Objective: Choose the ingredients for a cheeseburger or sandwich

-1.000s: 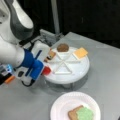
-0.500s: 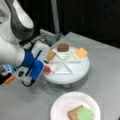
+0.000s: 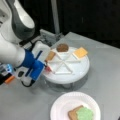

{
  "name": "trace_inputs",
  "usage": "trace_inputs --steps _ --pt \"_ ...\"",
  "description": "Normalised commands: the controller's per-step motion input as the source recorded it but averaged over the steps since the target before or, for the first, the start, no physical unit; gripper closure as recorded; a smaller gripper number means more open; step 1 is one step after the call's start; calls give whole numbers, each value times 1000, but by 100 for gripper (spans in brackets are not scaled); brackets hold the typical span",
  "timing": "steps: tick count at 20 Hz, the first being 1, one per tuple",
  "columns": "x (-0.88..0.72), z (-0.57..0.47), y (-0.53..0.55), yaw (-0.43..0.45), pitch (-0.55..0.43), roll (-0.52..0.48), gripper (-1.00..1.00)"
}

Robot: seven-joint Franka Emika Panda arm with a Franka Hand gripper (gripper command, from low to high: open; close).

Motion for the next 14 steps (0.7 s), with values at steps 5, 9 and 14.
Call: trace_inputs --steps 5,9,14 --pt "230 185 85 33 128 -43 100" --pt "254 335 39 92 186 -72 100" --pt "223 362 -95 180 213 -111 100"
